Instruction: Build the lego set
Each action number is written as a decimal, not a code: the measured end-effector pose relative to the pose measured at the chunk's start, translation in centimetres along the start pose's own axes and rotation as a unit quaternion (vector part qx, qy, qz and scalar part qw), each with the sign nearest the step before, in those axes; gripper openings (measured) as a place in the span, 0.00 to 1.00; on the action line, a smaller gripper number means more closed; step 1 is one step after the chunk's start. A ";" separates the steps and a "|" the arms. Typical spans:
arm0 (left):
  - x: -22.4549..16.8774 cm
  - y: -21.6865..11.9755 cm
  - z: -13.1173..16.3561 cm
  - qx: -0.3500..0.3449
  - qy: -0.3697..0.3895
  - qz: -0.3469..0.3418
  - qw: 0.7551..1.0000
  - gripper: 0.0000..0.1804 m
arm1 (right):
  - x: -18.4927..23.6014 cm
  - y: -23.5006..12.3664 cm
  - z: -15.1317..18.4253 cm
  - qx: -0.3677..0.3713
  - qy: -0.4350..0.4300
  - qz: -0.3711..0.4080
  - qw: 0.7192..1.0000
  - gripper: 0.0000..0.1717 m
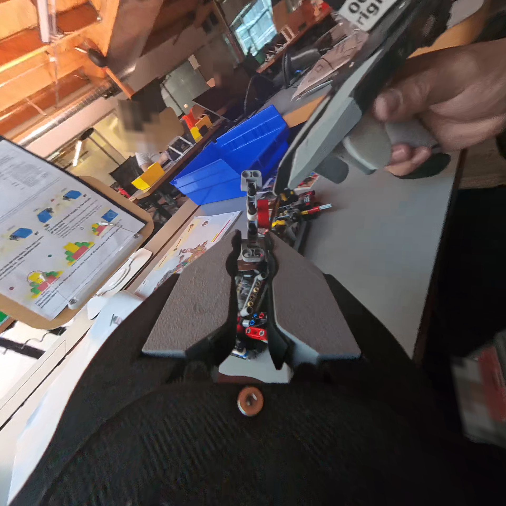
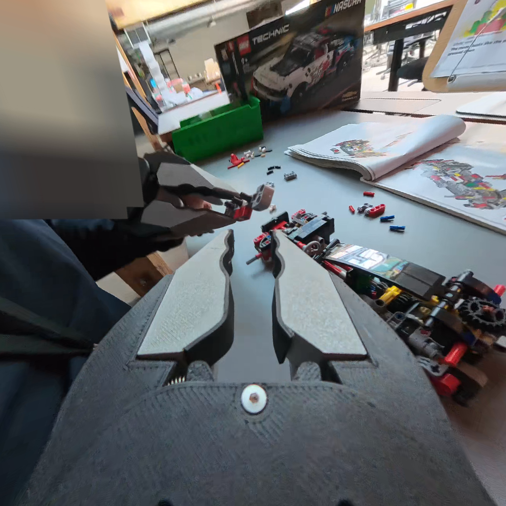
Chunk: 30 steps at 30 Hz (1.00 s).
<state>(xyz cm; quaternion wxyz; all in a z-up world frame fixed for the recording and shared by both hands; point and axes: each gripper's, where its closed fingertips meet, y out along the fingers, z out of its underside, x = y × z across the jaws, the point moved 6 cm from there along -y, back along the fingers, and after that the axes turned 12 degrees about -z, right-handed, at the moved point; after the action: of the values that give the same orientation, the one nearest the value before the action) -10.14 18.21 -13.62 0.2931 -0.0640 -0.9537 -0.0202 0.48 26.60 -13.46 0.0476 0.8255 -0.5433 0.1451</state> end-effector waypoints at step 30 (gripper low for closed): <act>-0.5 1.2 -0.3 -0.001 -0.155 -0.073 0.985 0.08 | -0.8 2.5 -1.4 -0.124 0.095 -0.046 0.987 0.03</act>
<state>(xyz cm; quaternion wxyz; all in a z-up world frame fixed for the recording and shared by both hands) -9.33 19.34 -13.64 0.1392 0.0027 -0.9897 -0.0326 -2.31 26.61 -12.53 0.2070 0.8198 -0.5119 0.1519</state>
